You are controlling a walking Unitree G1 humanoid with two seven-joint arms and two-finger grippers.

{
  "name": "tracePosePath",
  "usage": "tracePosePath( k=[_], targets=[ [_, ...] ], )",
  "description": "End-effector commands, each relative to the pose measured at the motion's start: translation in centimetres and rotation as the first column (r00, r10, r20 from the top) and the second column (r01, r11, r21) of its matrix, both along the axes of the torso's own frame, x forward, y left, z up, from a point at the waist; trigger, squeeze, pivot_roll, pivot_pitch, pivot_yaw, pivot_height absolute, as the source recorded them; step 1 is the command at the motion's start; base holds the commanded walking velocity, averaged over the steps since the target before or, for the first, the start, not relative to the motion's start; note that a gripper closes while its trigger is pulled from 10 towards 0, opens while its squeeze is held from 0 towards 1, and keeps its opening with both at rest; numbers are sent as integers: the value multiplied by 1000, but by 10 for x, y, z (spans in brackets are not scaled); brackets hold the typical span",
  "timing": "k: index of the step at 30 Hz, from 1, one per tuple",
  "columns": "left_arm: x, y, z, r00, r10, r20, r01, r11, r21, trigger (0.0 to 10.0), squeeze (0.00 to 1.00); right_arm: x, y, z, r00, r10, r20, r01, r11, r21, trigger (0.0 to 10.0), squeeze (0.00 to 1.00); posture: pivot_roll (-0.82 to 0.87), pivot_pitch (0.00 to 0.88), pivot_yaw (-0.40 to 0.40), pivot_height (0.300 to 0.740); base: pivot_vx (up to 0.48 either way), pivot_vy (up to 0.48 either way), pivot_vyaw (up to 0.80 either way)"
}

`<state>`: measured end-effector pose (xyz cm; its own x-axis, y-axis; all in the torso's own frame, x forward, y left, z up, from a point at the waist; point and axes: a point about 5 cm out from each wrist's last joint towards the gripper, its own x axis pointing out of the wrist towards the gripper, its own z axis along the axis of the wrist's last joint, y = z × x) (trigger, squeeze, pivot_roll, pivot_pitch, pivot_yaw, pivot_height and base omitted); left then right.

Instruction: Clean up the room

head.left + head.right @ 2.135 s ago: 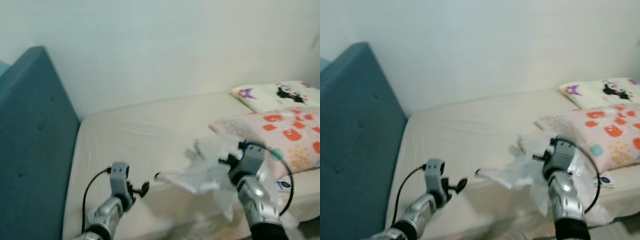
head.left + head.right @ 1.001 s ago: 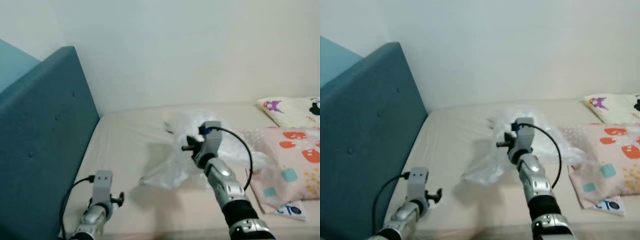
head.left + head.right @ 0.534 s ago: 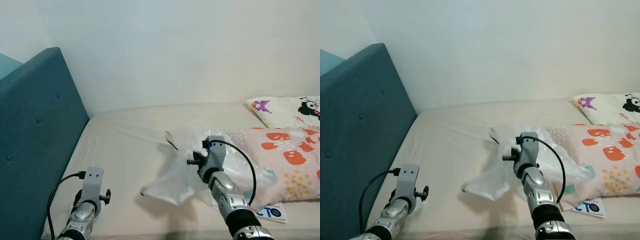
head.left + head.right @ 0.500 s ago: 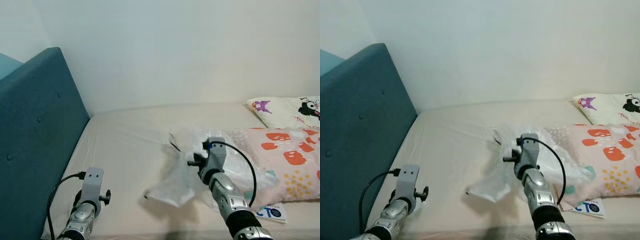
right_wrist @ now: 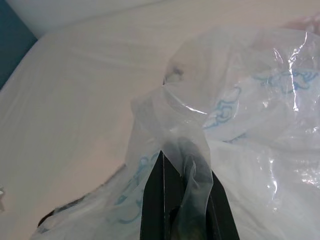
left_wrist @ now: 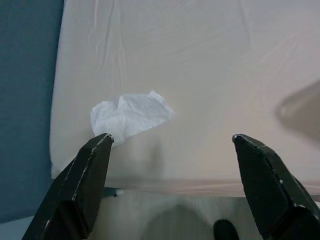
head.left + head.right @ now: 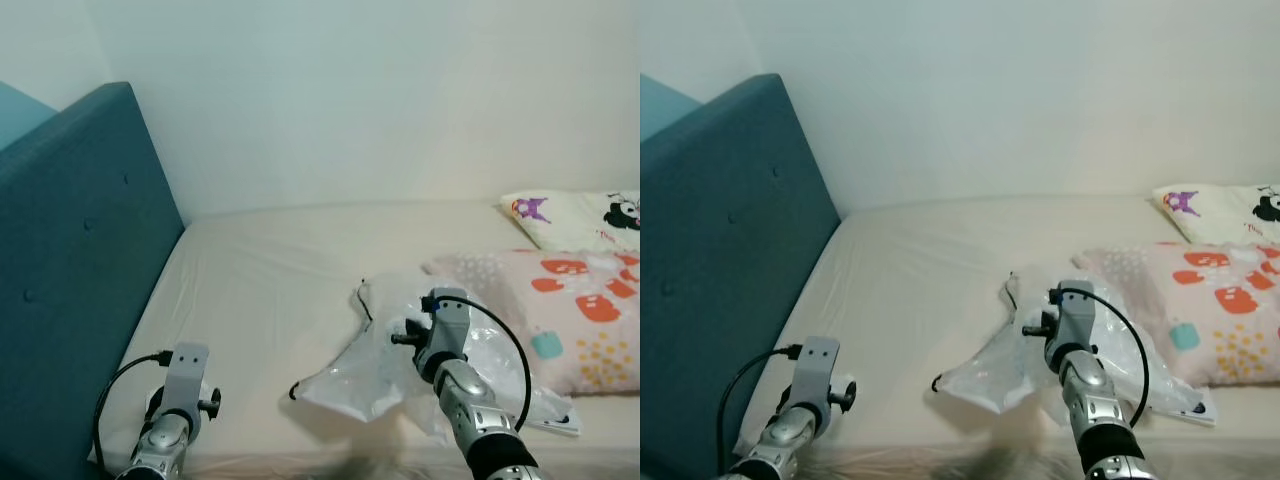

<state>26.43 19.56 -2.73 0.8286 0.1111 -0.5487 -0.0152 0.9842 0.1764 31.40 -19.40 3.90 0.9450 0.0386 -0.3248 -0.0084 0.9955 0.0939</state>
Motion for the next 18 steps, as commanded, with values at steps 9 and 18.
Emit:
tracePosePath(
  k=[9, 18],
  targets=[
    [33, 0, 34, 980, 28, 196, -13, 997, -82, 10000, 0, -19, -21, -16, 995, -69, -66, 64, 995, -78, 10000, 0, -177, 0, 72, 605, 0, 0, 0],
    [80, -15, 97, 888, -55, 456, 105, 991, -84, 10000, 0, -33, -20, -27, 989, -100, -105, 89, 991, -104, 10000, 0, -176, 48, 77, 570, 0, 0, 0]
  ],
)
